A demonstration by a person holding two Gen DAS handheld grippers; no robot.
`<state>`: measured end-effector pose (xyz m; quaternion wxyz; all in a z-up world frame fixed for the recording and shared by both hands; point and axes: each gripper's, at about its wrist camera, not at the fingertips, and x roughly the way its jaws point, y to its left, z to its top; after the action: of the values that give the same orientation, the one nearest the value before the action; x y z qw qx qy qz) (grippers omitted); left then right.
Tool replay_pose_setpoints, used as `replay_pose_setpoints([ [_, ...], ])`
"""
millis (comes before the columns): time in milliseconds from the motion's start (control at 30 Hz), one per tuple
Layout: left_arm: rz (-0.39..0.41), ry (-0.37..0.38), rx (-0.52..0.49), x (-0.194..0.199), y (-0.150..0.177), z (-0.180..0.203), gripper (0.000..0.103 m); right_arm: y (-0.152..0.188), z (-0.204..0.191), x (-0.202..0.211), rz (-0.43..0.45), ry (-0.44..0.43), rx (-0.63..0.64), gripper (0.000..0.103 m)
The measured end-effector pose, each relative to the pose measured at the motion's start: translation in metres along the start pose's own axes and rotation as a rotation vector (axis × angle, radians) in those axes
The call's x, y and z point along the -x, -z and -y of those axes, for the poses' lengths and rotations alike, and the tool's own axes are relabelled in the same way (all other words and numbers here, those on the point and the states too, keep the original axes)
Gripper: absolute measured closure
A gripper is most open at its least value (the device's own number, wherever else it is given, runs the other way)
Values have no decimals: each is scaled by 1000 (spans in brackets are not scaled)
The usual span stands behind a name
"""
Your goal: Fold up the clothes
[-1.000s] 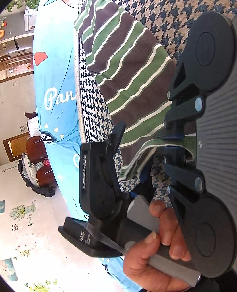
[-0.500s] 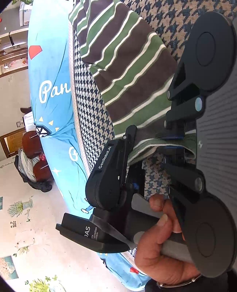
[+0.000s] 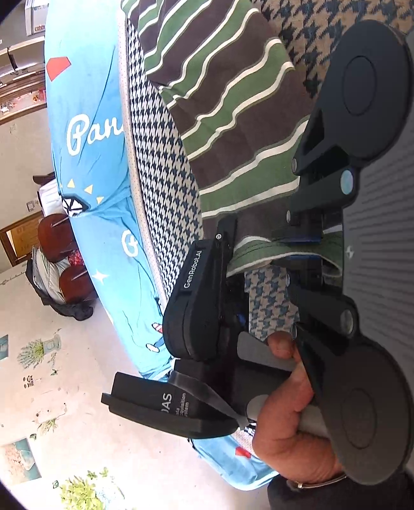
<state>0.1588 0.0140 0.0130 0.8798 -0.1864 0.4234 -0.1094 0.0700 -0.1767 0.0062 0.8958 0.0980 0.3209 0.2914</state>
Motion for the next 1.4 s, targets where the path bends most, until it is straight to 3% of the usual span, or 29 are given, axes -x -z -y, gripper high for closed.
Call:
replay_pose_setpoints([
  [267,17,-25,10,25,-13,-29,88,-9,-18,-20,-27,-109,-22,93],
  [633,47,-135,53,42,-29,-64,87,-28,-41,-61,-86,-279,-42,93],
  [767,58,-175,68,48,-34,-76,86,-29,-47,-81,-127,-270,7,92],
  [867,69,-222,75,50,-34,-82,81,-25,-46,-92,-172,-248,14,85],
  [1067,156,-285,102,63,-38,-84,54,-26,-52,-83,-178,-290,75,68],
  [1133,189,-301,112,69,-39,-85,49,-26,-50,-79,-175,-286,77,67],
  [1300,185,-284,114,70,-39,-81,33,-27,-39,-72,-170,-249,51,67],
  [1400,183,-273,116,71,-38,-79,30,-30,-33,-66,-155,-222,47,65],
])
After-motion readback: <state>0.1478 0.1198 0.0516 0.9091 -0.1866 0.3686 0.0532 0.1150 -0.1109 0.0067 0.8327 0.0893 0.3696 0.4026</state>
